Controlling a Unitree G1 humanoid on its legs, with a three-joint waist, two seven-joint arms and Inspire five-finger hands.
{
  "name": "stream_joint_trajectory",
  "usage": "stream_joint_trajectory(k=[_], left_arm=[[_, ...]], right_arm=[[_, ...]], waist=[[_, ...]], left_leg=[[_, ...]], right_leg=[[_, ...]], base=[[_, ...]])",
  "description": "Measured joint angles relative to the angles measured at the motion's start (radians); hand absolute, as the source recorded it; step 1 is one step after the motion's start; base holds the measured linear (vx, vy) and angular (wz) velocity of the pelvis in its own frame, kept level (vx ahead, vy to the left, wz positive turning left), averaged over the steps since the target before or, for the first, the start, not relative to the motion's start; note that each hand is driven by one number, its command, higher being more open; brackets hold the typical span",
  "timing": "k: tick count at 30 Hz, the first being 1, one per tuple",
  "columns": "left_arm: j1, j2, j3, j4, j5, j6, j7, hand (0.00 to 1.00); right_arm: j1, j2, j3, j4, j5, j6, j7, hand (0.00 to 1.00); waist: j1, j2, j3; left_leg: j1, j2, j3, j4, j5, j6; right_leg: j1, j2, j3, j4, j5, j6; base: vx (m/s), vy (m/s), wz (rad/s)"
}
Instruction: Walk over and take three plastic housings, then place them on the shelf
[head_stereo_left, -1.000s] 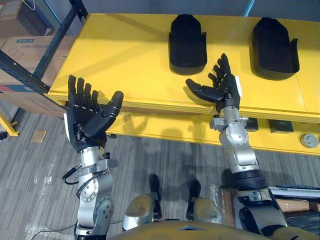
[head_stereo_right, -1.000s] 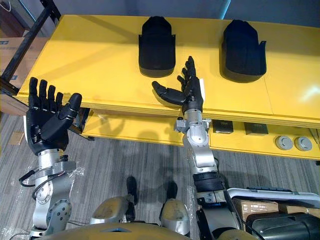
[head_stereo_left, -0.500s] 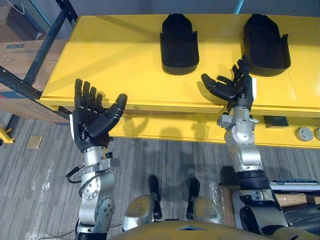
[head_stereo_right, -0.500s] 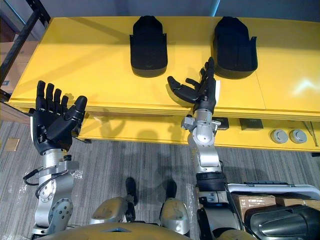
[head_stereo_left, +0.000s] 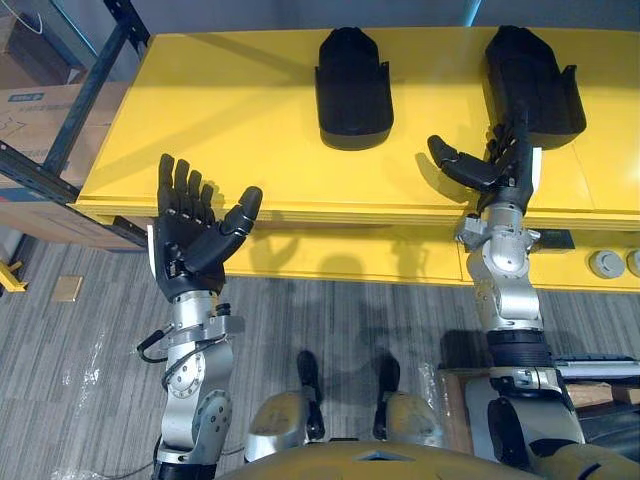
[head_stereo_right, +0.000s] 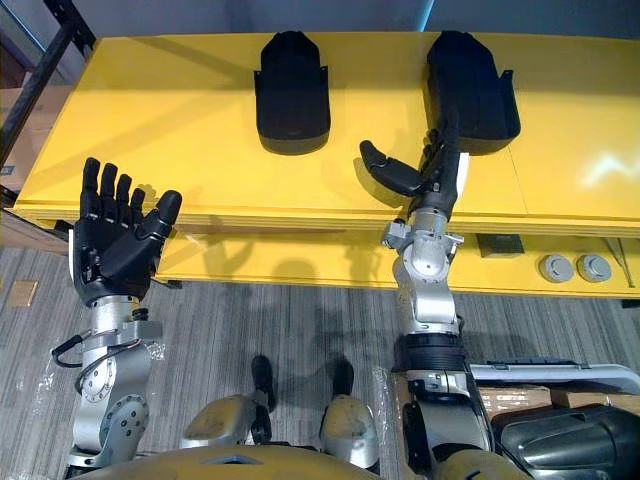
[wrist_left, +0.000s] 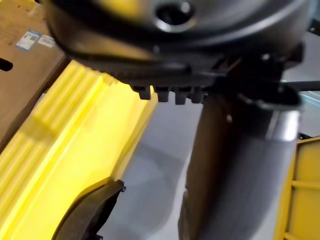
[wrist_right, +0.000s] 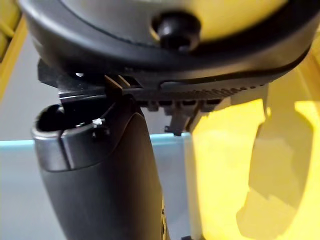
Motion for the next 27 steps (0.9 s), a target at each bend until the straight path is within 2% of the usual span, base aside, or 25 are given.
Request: stream_joint_trajectory(k=[11,16,19,22,27], left_arm=[[0.0,0.0,-0.006,0.0,0.0,0.005,0.0,1.0],[0.001,0.0,-0.006,0.0,0.0,0.014,-0.002,1.0],[0.002,-0.001,-0.007,-0.001,0.0,0.014,-0.017,1.0],[0.019,-0.005,0.0,-0.01,0.0,0.014,-0.023,1.0],[0.02,-0.01,0.004,-0.014,0.002,0.012,-0.067,1.0]], right_arm=[[-0.001,-0.012,-0.002,0.015,-0.034,0.004,0.004,1.0],[0.001,-0.025,-0.001,0.014,-0.033,0.002,0.038,1.0],[0.051,-0.024,0.002,-0.034,-0.034,-0.02,0.071,1.0],[0.207,0.007,0.025,-0.219,-0.034,-0.068,0.117,1.0],[0.38,0.071,0.052,-0.362,-0.033,-0.15,0.138,1.0]], waist=[[-0.012,0.011,-0.003],[-0.013,0.019,-0.005],[-0.012,0.029,-0.011],[-0.011,0.04,-0.02],[-0.019,0.03,-0.068]], left_leg=[[0.004,0.0,0.004,0.0,0.0,0.0],[0.005,0.001,0.004,0.0,-0.001,-0.001],[0.005,0.001,0.006,0.0,-0.002,-0.001],[0.013,0.003,0.012,0.0,-0.009,-0.003],[0.036,0.009,0.035,-0.001,-0.03,-0.008]], right_leg=[[0.0,0.0,0.005,0.004,-0.001,-0.001],[0.0,0.0,0.005,0.006,-0.002,-0.002],[0.001,0.001,0.006,0.003,-0.002,-0.002],[0.012,0.004,0.008,-0.009,-0.002,-0.002],[0.04,0.012,0.018,-0.039,-0.001,-0.001]], base=[[0.0,0.0,0.0],[0.0,0.0,0.0],[0.0,0.0,0.0],[0.0,0.0,-0.04],[0.04,-0.012,-0.13]])
